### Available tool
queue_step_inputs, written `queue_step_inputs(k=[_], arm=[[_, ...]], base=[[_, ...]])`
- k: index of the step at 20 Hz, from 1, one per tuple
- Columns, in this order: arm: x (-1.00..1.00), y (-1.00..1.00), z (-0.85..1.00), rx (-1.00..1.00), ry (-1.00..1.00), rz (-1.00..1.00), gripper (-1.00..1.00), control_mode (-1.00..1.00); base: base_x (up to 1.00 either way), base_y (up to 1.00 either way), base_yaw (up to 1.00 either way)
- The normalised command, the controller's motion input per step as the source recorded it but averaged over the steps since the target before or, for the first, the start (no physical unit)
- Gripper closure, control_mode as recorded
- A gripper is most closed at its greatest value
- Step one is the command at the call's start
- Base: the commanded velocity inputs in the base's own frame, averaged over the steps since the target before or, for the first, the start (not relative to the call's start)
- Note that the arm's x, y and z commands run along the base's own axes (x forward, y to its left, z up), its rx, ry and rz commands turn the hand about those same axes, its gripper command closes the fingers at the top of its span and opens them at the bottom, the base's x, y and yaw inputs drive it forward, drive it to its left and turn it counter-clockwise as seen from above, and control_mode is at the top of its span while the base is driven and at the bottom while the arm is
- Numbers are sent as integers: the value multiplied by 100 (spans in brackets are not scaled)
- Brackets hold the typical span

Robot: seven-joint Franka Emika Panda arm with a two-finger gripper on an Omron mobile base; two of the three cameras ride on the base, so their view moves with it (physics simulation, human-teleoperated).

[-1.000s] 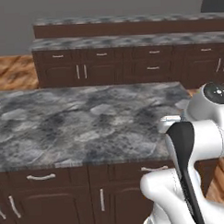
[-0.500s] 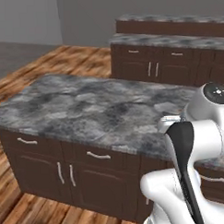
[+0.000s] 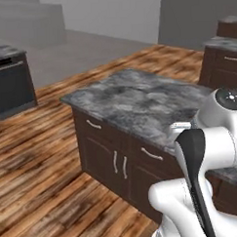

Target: Pick the egg and butter from the fridge and place them by the bowl for mixing.

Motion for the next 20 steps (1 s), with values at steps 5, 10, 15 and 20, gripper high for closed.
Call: queue_step_inputs(k=[5,10,15,20], arm=[[0,0,0,0,0,0,100,100],[0,0,0,0,0,0,100,100],[0,0,0,0,0,0,100,100],[0,0,0,0,0,0,100,100]], base=[[28,14,72],[31,1,69],[44,0,60],[45,-24,38]])
